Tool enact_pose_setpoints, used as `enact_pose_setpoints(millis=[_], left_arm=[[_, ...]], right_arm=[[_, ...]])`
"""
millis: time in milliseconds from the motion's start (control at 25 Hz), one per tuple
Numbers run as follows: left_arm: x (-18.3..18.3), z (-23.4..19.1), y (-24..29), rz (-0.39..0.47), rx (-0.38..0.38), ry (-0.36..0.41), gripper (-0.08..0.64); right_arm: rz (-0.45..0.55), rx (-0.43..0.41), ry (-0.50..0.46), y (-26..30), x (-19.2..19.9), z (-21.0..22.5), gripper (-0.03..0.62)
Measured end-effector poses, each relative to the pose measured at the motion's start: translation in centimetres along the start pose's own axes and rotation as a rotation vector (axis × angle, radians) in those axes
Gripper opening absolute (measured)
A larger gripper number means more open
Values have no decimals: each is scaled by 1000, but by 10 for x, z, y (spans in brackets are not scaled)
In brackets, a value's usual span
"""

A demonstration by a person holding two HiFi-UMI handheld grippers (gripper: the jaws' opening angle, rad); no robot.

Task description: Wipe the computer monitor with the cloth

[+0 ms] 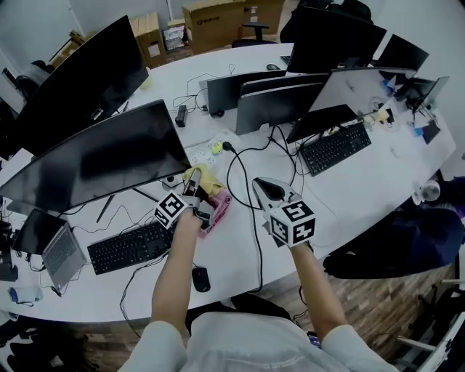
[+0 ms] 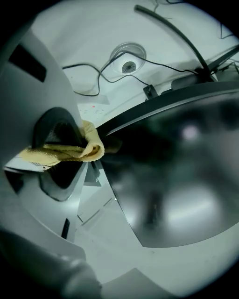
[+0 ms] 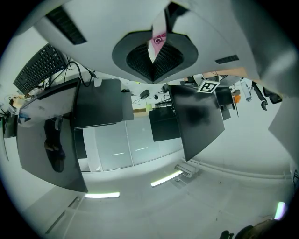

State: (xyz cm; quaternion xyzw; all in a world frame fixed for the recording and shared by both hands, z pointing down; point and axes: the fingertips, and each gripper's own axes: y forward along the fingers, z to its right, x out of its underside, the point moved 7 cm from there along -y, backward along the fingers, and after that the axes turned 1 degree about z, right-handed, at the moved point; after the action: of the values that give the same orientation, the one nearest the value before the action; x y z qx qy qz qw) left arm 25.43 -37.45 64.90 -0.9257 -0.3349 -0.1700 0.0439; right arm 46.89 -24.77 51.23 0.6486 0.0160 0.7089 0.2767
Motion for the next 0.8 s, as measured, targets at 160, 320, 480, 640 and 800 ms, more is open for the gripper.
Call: enact_pose_setpoints(millis=[160, 320, 480, 640, 800], left_arm=[[-3, 7, 14, 49, 41, -36, 75], [-4, 17, 17, 123, 64, -76, 74], [-7, 32, 19, 185, 74, -118, 74], [-17, 59, 21, 222, 111, -114, 74], [-30, 91, 22, 248, 162, -109, 74]], right_arm=[[-2, 3, -13, -3, -2, 7, 28], [-1, 13, -11, -6, -5, 15, 28], [10, 12, -14, -8, -10, 16, 28], [25, 6, -23, -9, -18, 15, 28], [45, 2, -30, -12, -30, 12, 28]])
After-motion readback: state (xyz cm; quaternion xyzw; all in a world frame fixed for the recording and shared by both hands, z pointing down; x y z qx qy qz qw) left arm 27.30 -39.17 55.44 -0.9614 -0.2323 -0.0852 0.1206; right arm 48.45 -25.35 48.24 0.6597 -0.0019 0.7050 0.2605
